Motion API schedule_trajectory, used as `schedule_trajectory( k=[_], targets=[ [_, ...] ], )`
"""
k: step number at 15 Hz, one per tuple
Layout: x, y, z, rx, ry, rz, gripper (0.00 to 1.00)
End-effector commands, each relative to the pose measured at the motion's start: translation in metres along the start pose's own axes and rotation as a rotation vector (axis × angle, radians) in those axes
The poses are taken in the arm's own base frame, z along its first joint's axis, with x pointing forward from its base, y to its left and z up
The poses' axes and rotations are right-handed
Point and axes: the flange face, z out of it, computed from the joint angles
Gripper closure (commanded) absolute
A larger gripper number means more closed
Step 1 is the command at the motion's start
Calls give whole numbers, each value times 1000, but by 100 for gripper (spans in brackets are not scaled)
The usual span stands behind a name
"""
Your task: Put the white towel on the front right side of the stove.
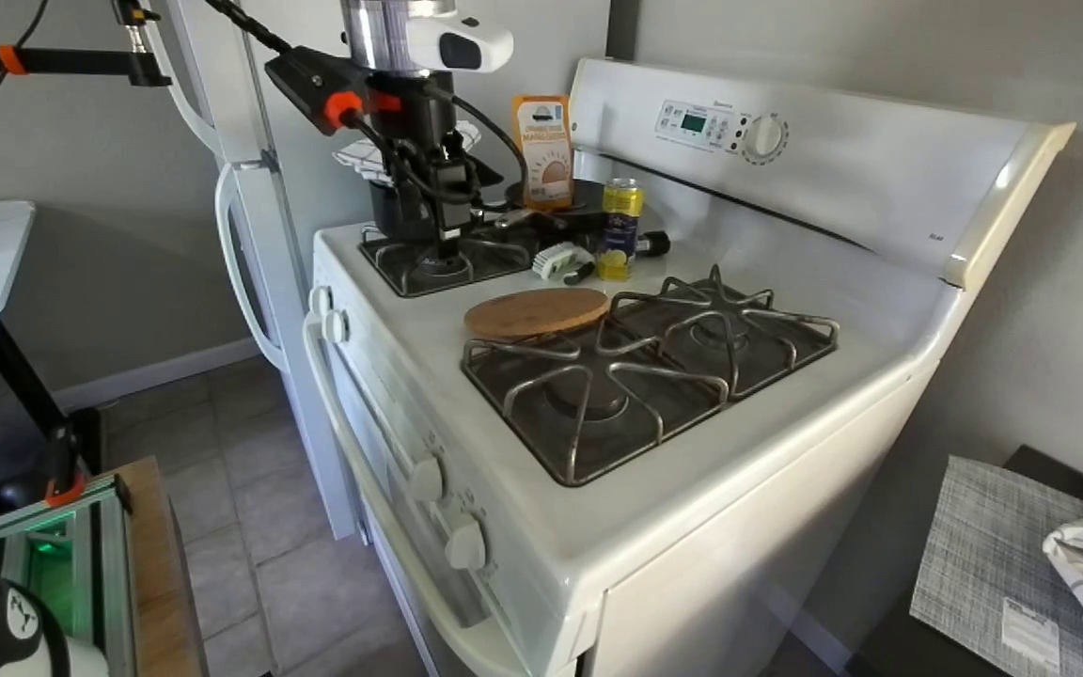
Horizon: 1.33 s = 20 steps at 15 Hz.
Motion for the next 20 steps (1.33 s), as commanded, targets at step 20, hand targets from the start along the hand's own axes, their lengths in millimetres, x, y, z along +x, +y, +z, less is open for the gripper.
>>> schedule_trajectory(
  k=[20],
  targets=[
    [79, 183, -101, 133, 243, -193, 0]
  ],
)
